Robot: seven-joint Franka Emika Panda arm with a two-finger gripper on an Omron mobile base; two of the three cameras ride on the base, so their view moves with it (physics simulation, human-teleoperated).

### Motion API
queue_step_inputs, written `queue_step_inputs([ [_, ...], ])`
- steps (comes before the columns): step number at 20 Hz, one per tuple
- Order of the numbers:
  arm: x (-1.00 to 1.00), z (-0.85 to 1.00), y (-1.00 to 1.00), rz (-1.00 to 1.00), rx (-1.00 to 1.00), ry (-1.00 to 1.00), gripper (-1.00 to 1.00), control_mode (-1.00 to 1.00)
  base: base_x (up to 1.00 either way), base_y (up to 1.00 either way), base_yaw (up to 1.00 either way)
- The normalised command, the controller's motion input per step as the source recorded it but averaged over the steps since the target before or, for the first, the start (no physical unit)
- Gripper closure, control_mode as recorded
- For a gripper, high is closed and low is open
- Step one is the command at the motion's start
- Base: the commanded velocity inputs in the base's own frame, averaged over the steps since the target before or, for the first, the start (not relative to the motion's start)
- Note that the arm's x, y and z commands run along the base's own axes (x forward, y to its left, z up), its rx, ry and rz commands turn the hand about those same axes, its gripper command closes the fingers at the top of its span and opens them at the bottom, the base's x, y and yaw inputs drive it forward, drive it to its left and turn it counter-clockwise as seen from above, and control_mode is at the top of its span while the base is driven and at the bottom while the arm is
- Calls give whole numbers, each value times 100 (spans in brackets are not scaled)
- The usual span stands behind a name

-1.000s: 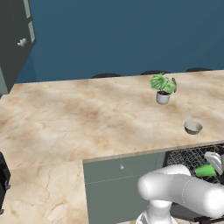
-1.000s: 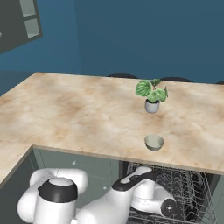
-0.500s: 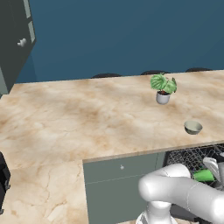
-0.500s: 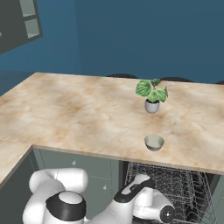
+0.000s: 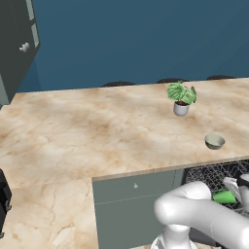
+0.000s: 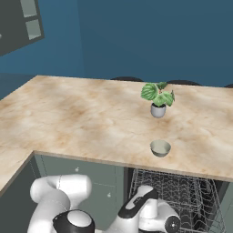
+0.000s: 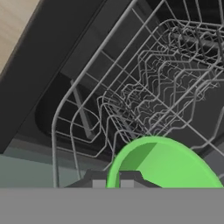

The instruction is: Pick up the cup and bowl from the counter, place them in the dishwasher, and close the dishwasher door.

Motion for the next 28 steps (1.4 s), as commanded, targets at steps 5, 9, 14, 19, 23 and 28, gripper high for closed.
queue_step_inputs([
  [5,10,-19,0,-2,0,1,100,-100,0,0,0],
  [9,9,-23,0,-1,0,1,-100,-100,0,0,0],
  [14,-5,-15,-7,0,0,0,-100,-100,0,0,0],
  [19,-30,0,-27,0,0,-1,-100,-100,0,0,0],
  [23,-30,17,-16,0,0,-6,-100,-100,0,0,0],
  [28,-13,41,0,0,0,-7,-100,-100,0,0,0],
])
